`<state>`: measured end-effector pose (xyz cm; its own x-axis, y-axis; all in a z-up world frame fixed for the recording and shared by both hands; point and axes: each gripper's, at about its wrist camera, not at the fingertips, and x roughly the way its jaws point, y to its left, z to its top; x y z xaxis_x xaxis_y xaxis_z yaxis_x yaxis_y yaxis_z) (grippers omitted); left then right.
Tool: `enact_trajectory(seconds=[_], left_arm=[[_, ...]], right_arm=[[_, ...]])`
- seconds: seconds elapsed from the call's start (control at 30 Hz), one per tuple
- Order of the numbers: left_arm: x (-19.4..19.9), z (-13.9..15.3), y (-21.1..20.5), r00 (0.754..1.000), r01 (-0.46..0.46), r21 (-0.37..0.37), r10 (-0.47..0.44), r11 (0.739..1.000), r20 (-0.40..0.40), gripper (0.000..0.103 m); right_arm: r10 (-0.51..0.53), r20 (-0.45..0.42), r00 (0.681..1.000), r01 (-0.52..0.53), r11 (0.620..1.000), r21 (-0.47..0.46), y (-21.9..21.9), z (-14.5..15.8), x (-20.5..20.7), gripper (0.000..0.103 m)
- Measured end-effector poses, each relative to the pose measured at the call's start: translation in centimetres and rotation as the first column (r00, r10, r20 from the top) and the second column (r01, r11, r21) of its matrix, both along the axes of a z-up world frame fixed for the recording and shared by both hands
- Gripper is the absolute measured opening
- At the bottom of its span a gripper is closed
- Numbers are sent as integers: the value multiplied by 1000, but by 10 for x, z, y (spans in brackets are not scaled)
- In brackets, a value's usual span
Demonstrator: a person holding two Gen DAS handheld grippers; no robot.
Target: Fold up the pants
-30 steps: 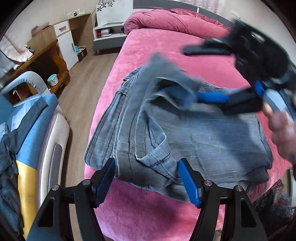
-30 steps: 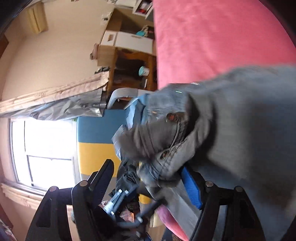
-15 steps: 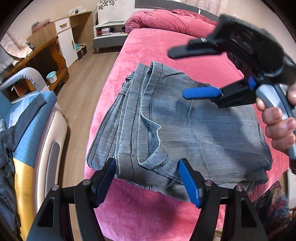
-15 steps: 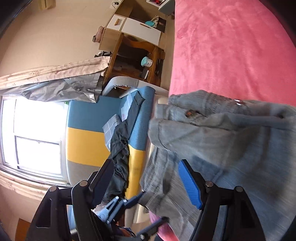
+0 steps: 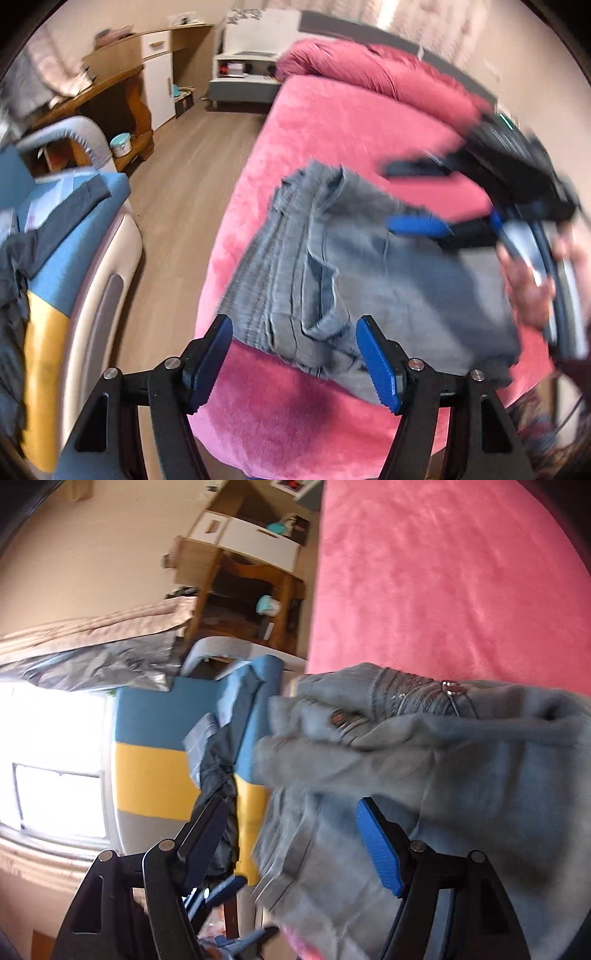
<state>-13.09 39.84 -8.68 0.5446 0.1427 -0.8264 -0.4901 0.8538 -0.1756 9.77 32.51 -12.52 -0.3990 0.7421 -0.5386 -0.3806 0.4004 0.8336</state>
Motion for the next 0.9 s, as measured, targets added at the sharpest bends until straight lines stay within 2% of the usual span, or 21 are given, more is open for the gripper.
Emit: enact_trajectory(seconds=[0.07, 0.17, 0.23, 0.37, 0.4, 0.43, 0.47, 0.53, 0.63, 0.73, 0.83, 0.9], left_arm=[[-6, 7, 9, 999, -13, -41, 15, 999, 50, 69], [-7, 11, 6, 996, 30, -63, -24, 998, 86, 69], [-3, 10, 0, 995, 59, -54, -55, 997, 83, 69], [20, -8, -13, 994, 107, -66, -106, 992, 18, 69], [26, -14, -15, 994, 105, -67, -106, 992, -7, 65], [32, -19, -15, 992, 119, -73, -121, 990, -25, 51], [39, -26, -17, 989, 135, -82, -139, 987, -50, 45], [48, -32, -18, 985, 135, -73, -142, 988, -97, 25], [54, -30, -15, 985, 139, -112, -149, 984, -90, 16], [57, -26, -10, 987, 120, -159, -135, 980, -82, 12], [51, -24, -7, 992, 101, -202, -115, 974, -59, 11], [47, -18, -5, 994, 96, -221, -107, 970, -38, 11]], right_arm=[[-6, 33, 999, 5, 1000, 19, -20, 12, -2, 74], [-56, 104, 993, 56, 998, 3, -69, 26, 1, 74], [-90, 147, 985, 94, 995, -22, -103, 30, 2, 74], [-157, 208, 965, 178, 980, -86, -168, 31, 0, 74], [-177, 221, 959, 204, 973, -107, -188, 29, -4, 74], [-190, 223, 956, 220, 968, -117, -202, 27, -6, 74], [-210, 228, 951, 245, 960, -136, -223, 24, -11, 72], [-239, 268, 934, 287, 945, -157, -249, 24, -20, 67], [-189, 306, 933, 251, 951, -179, -272, 24, -42, 55], [-33, 454, 890, 164, 954, -252, -269, 27, -75, 45], [21, 520, 854, 153, 945, -290, -263, 18, -88, 45], [39, 529, 848, 141, 944, -297, -251, 10, -93, 45]])
